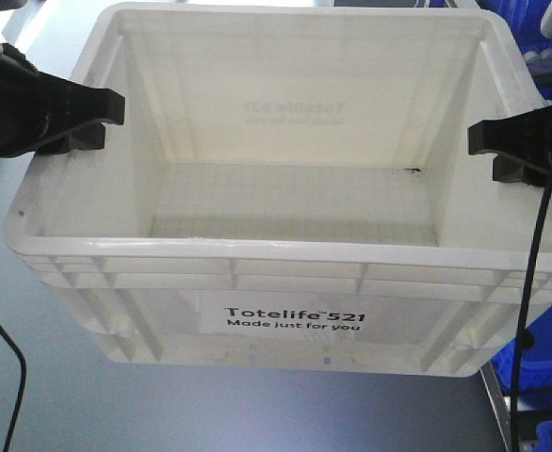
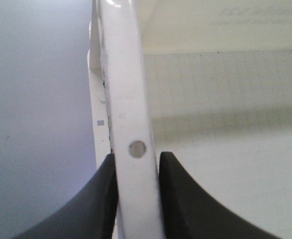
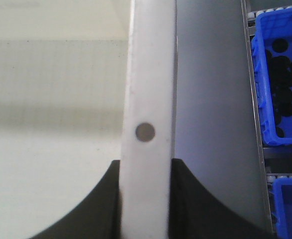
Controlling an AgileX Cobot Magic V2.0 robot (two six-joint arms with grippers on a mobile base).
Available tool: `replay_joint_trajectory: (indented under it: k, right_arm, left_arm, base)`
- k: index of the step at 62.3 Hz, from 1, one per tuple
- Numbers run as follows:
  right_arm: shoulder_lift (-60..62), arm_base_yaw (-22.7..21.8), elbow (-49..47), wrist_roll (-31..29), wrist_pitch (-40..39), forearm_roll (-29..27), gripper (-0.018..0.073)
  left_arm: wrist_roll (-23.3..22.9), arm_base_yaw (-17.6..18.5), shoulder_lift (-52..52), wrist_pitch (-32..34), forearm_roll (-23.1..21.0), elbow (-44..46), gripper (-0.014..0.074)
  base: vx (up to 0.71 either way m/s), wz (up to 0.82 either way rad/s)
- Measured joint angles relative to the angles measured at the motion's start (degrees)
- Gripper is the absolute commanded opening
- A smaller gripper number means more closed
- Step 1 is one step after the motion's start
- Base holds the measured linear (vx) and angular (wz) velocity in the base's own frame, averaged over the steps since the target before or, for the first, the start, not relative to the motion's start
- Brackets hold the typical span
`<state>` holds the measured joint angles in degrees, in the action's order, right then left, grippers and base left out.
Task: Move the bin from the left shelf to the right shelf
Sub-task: 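Carry the tote with both grippers toward the other shelf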
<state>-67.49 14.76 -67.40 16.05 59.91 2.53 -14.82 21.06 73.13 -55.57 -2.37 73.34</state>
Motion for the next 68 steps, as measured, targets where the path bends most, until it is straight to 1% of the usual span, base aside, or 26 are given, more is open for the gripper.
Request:
replay_joint_trajectory:
  k: [43,68]
  right_arm:
    - [0.0,0.0,0.0,0.0,0.0,0.0,-0.0001]
    - [0.0,0.0,0.0,0.0,0.0,0.1,-0.0001]
  left_arm:
    - [0.0,0.0,0.0,0.1,0.0,0.0,-0.0006]
    - [0.0,0.0,0.0,0.2,0.0,0.0,-0.0006]
  base:
    - [0.33,-0.07]
    - [0.32,0.05]
